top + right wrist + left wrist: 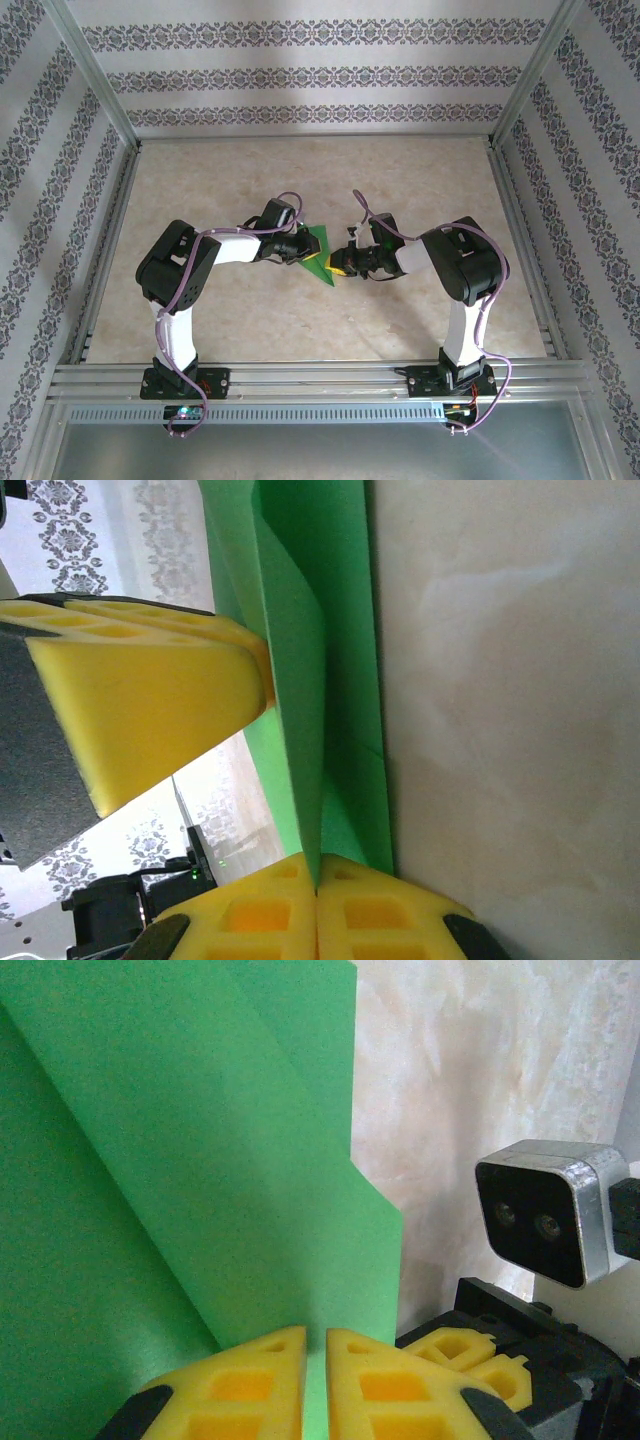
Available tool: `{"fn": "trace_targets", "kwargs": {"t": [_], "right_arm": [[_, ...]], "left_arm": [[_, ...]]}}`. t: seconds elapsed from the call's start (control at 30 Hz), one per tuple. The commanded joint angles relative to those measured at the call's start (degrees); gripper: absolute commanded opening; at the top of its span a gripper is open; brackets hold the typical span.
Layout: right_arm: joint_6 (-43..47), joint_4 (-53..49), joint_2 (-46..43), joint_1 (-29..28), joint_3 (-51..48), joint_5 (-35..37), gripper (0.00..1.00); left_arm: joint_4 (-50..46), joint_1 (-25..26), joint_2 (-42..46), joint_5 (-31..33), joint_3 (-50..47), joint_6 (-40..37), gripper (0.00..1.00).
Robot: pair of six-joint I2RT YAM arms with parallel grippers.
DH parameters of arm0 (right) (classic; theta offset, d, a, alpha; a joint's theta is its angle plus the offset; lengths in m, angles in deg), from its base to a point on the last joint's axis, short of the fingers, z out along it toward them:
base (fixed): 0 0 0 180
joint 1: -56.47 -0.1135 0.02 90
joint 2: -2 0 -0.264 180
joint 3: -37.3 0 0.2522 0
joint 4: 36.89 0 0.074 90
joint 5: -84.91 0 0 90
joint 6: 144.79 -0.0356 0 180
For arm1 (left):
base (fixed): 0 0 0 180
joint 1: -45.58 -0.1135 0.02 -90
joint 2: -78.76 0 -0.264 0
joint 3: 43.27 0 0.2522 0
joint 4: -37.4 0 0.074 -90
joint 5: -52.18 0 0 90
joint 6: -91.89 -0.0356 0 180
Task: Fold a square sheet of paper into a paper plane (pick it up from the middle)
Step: Fourth fold the wing at the center of the table.
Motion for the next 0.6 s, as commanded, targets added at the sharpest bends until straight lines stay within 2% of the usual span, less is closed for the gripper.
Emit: {"fn": "trace_targets", "kwargs": {"t": [0.0, 0.57], "right_arm": [[1.07, -9.80, 5.36, 0.55, -1.41, 10.33, 0.08], [1.15, -10.34, 5.56, 0.55, -1.07, 10.11, 0.12]], "left_arm": [[1.61, -0.52, 1.30, -0.21, -0.56, 0.17, 0.13], [0.02, -0.63, -1.15, 0.07, 0.13, 0.58, 0.13]]}}
